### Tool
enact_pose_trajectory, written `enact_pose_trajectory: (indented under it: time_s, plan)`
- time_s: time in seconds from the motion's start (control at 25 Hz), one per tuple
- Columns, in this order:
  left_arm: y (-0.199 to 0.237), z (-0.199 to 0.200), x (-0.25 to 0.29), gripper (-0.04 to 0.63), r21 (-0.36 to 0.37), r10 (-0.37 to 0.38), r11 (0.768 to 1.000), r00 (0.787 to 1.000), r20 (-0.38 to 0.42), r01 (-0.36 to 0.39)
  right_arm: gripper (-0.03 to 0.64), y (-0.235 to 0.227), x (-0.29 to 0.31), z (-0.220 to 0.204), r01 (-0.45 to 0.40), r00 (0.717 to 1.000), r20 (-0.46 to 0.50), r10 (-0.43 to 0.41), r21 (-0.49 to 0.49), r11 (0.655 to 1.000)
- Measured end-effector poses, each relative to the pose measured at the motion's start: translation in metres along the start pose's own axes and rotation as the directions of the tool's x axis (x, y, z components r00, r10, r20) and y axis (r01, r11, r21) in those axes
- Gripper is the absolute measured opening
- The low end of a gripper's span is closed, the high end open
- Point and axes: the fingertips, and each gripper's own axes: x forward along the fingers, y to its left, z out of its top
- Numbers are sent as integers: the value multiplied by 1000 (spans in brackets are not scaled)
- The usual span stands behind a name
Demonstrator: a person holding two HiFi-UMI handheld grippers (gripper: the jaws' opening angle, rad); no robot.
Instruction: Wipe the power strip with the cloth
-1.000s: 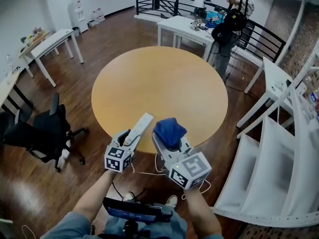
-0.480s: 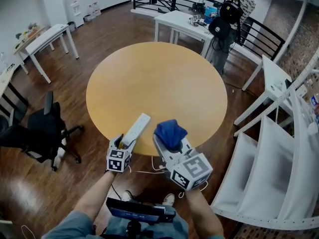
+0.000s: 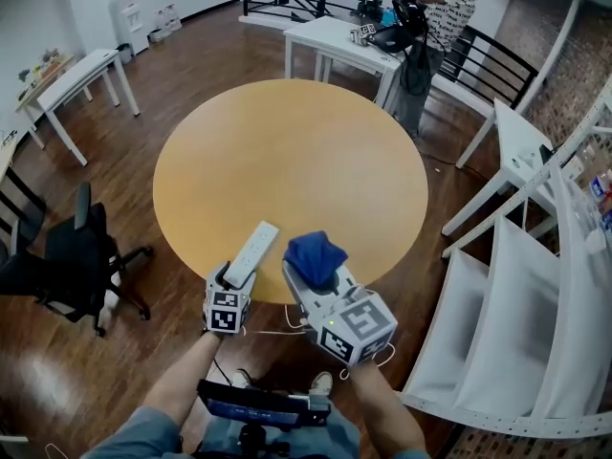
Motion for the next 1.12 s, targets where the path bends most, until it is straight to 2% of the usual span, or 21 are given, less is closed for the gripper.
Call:
enact_pose_trajectory:
  time_s: [0.16,0.4,0.68,0.84,1.12]
  plan:
    - [0,-1,2,309,41,0,999,1000,-13,1,64,-2,0,3,10,1000,12,-10,3,1000]
    - [-2,0,1,299,28,-31,999,999,-38,32,64,-2,-5,-1,10,1000,2,-10,8,1000]
    - [-13,5,-9,295,25,-78,997,997,-24,79,64,-2,-9,4,21,1000,17,-22,18,1000]
    - [-10,-3,-8,295,43,-50,998,998,-36,52,64,0,-9,1,11,1000,22,-11,25,1000]
    - [-7,-5,-4,299,24,-12,1000,1000,4,12,64,-1,-7,-2,13,1000,9,-13,30,999]
